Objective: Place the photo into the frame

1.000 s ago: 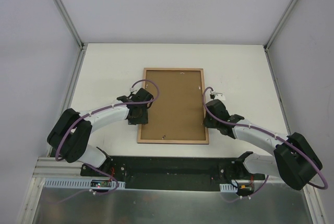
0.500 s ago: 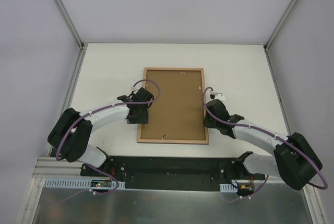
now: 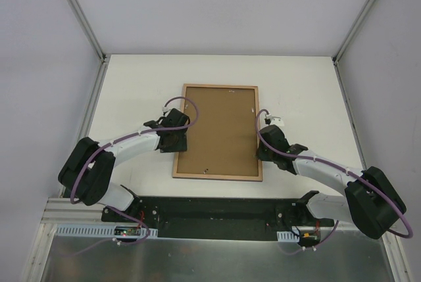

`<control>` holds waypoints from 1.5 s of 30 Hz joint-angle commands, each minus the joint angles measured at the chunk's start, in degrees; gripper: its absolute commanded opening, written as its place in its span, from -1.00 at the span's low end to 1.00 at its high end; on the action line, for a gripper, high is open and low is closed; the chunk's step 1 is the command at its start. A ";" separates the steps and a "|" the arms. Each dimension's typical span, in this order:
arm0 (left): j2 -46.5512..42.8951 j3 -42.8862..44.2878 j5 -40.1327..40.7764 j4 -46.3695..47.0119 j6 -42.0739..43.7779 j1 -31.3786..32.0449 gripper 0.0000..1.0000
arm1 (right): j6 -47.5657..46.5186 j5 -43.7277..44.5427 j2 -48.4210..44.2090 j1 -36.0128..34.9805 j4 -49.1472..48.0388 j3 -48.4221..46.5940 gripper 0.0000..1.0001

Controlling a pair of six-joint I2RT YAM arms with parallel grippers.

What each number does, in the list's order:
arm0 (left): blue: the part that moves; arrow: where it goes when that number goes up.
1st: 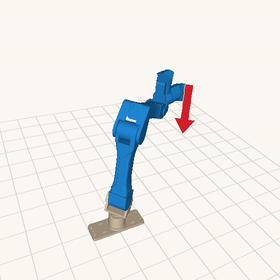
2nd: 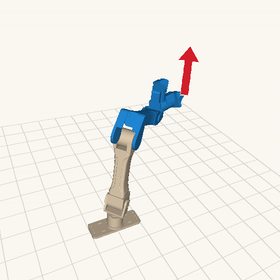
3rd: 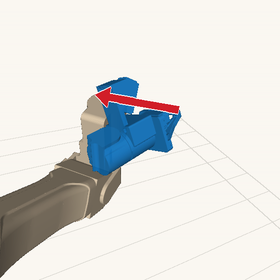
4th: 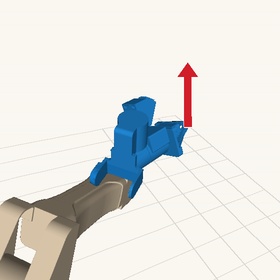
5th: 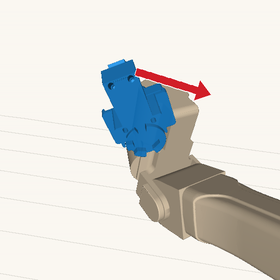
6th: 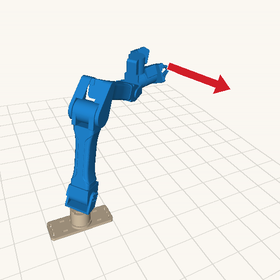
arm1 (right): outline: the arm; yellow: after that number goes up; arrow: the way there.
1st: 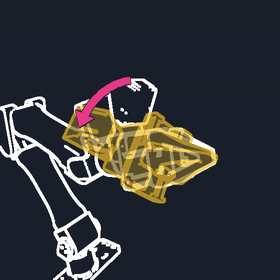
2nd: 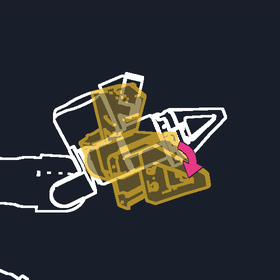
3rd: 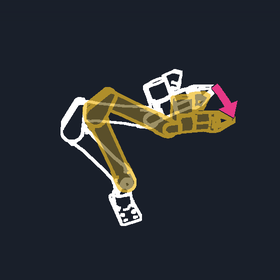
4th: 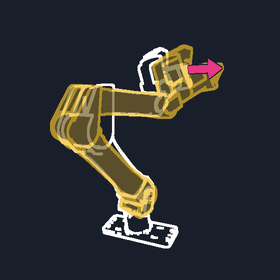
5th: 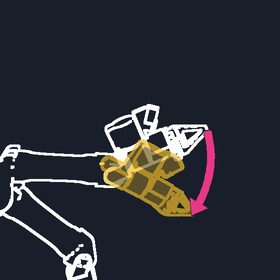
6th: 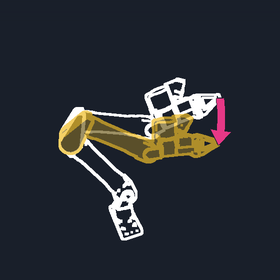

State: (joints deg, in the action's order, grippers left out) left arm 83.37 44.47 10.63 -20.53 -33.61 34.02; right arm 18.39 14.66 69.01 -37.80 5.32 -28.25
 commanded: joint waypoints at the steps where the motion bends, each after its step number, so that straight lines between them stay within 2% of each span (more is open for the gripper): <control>1: -2.25 -1.58 -1.14 3.66 0.21 -1.24 0.04 | -0.73 -3.49 1.21 -0.34 2.94 1.36 -0.99; 10: -0.58 -2.54 -1.23 3.40 0.03 -1.68 -0.09 | -0.73 -3.41 1.39 -0.34 2.85 1.36 -0.99; 18: -0.58 -2.46 0.44 2.34 0.47 -1.68 -0.49 | -0.73 -3.49 1.47 -0.34 2.85 1.36 -0.99; 31: -0.23 -1.84 2.46 1.55 -0.32 -1.68 -1.00 | -0.73 -3.41 1.48 -0.34 2.85 1.36 -0.99; 41: 0.39 0.79 7.47 -2.14 -2.78 -2.11 -1.00 | -0.73 -3.23 0.77 -0.34 2.94 1.62 -0.99; 45: -0.40 0.97 5.19 -2.05 -1.91 -2.12 -0.78 | -0.64 -3.23 0.68 -0.43 2.94 1.71 -0.99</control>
State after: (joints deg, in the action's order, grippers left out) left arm 83.26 43.92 12.23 -18.92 -35.38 32.91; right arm 18.41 13.39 69.12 -37.80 4.84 -28.23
